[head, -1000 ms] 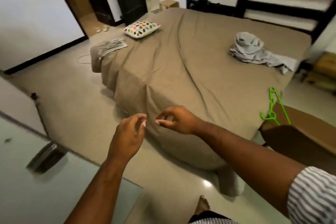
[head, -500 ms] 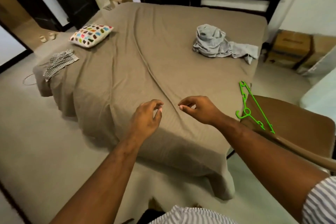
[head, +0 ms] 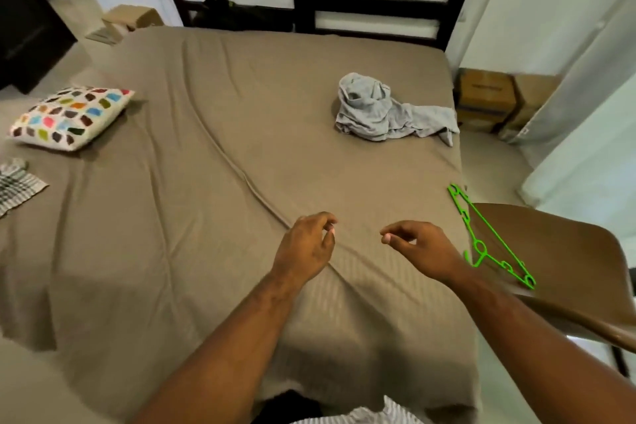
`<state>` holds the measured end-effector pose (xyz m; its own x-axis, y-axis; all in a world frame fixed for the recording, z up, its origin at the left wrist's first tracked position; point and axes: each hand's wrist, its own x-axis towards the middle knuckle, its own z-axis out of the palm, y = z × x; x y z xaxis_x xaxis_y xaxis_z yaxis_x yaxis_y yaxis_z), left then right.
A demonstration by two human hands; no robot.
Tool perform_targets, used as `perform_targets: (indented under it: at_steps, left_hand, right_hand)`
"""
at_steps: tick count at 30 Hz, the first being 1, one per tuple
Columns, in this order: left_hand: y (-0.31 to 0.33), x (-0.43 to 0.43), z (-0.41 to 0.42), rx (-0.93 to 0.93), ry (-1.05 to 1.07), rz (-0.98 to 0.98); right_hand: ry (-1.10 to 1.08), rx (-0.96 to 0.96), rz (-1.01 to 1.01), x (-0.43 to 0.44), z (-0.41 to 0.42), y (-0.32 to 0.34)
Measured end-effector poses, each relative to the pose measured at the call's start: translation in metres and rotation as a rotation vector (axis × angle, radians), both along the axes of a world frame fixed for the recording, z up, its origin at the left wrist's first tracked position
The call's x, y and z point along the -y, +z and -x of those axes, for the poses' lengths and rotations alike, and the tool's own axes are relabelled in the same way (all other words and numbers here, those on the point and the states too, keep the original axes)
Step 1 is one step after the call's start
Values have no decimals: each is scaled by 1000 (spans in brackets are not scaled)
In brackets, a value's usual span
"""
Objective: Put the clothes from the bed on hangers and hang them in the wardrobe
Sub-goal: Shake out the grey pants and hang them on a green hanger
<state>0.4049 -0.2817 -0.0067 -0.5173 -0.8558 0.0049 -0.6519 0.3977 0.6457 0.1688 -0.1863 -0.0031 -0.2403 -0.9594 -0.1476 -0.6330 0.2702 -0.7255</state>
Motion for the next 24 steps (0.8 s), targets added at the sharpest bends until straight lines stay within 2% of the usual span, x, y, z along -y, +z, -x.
perform_targets:
  at_steps: [5, 11, 19, 24]
  left_hand:
    - [-11, 95, -46, 99, -44, -35]
    - [-34, 170, -49, 173, -86, -32]
    - [-122, 209, -23, 276, -211, -27]
    - [-184, 242, 7, 365, -277, -6]
  right_hand:
    - [-120, 105, -21, 60, -59, 0]
    - [-184, 193, -108, 102, -100, -32]
    - [-272, 239, -202, 129, -86, -128]
    - [-237, 205, -254, 160, -61, -186]
